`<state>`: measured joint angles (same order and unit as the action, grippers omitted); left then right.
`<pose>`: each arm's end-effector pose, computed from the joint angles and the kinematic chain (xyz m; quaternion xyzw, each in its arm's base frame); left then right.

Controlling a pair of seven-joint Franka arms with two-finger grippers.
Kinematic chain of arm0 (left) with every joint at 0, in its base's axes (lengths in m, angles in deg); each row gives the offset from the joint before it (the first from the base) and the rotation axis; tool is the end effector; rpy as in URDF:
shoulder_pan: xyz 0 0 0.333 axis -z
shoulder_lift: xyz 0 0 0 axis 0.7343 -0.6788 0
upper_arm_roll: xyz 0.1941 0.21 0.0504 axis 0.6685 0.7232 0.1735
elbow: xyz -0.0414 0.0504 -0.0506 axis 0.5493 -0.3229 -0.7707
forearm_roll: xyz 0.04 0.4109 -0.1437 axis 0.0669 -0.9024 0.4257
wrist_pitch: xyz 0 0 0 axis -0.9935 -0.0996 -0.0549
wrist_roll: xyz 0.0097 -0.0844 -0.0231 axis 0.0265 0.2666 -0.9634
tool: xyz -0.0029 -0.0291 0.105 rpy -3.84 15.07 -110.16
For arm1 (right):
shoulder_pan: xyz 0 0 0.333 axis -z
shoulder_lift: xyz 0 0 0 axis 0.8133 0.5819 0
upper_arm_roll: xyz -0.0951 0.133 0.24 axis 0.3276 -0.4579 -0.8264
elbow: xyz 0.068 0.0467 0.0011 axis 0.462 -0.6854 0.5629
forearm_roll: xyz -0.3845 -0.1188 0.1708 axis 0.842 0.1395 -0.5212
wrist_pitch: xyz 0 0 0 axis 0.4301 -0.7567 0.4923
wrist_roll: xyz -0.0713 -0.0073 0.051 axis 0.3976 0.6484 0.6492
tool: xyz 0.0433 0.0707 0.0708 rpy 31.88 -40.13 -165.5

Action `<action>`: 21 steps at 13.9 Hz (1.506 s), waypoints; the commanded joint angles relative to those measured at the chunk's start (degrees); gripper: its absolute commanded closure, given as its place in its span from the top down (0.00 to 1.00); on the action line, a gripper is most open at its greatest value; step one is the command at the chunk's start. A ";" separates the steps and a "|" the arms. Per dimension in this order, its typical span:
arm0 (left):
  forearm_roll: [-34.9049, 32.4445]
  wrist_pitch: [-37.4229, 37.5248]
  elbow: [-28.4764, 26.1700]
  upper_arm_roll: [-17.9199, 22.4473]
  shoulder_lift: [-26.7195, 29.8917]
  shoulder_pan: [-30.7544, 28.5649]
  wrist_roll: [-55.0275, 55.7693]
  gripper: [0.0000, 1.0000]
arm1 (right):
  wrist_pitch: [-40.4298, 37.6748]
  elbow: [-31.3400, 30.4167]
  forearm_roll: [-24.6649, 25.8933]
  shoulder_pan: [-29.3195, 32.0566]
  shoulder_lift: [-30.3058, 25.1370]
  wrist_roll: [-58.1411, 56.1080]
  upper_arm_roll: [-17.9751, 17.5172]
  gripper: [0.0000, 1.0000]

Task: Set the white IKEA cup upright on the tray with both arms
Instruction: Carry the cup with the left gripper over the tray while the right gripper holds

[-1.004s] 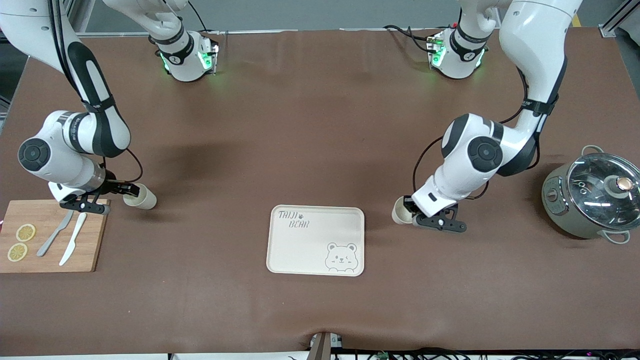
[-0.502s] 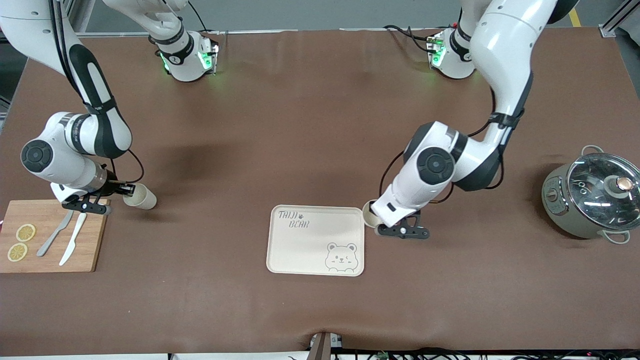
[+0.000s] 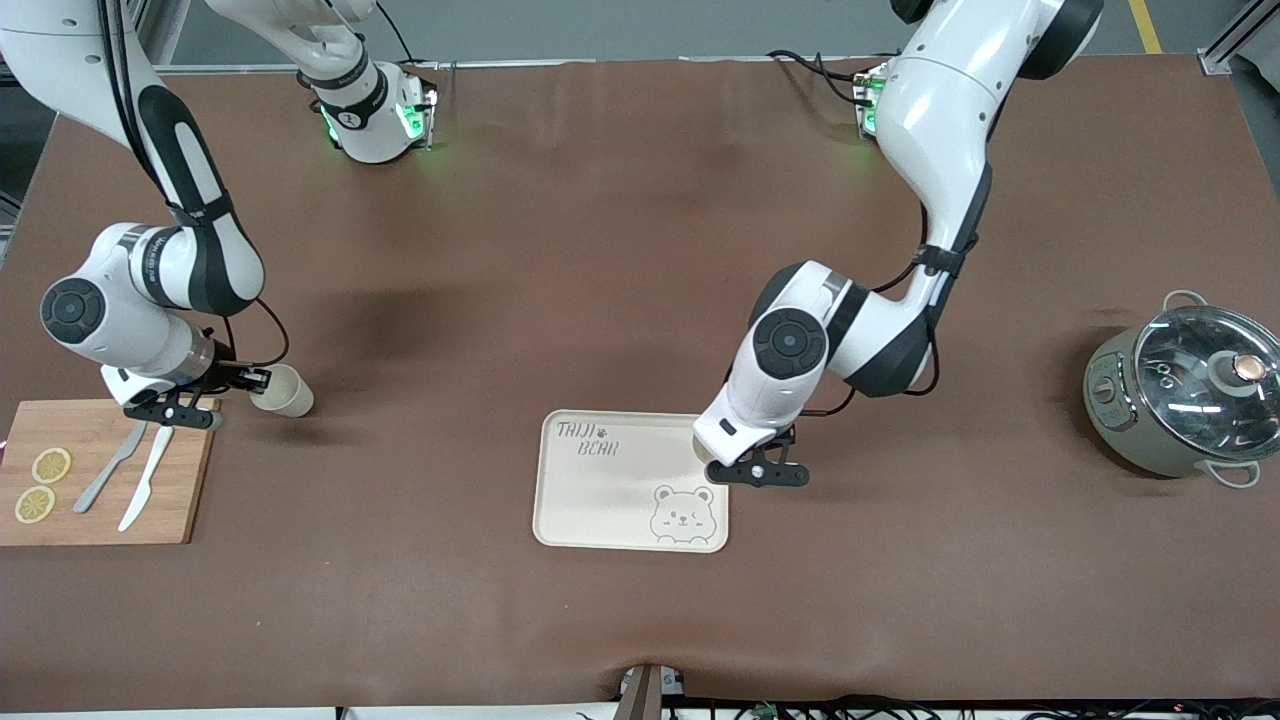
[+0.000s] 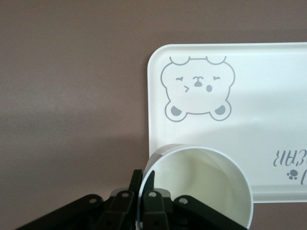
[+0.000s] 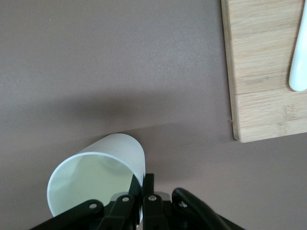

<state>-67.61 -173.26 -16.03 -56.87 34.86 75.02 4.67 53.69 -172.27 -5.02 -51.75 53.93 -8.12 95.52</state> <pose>0.6611 -0.4081 0.2446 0.9984 -0.0340 0.0426 0.0144 0.5788 -0.0991 0.1793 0.9965 -0.0744 -0.0290 0.0235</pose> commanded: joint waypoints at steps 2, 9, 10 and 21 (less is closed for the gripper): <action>-0.25 1.11 7.55 0.63 -5.20 1.57 1.53 0.00 | 0.16 0.01 0.30 1.12 -0.24 -0.14 -0.60 0.00; 1.34 -4.33 8.36 0.54 -7.24 1.67 2.15 0.00 | -3.08 1.68 0.30 0.86 -0.60 -0.14 -0.69 0.00; 1.34 -5.03 8.36 0.54 -7.41 1.67 2.15 0.00 | -3.61 1.86 0.30 0.85 -0.60 -0.06 -0.69 0.00; 2.48 -12.25 8.01 0.54 -11.28 2.11 2.23 0.00 | -10.46 6.60 -0.31 -0.37 -1.38 1.34 -1.83 0.00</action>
<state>-66.17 -184.99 -9.79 -56.89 24.90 76.29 6.01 45.66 -166.55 -5.01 -51.87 53.92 -8.03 94.44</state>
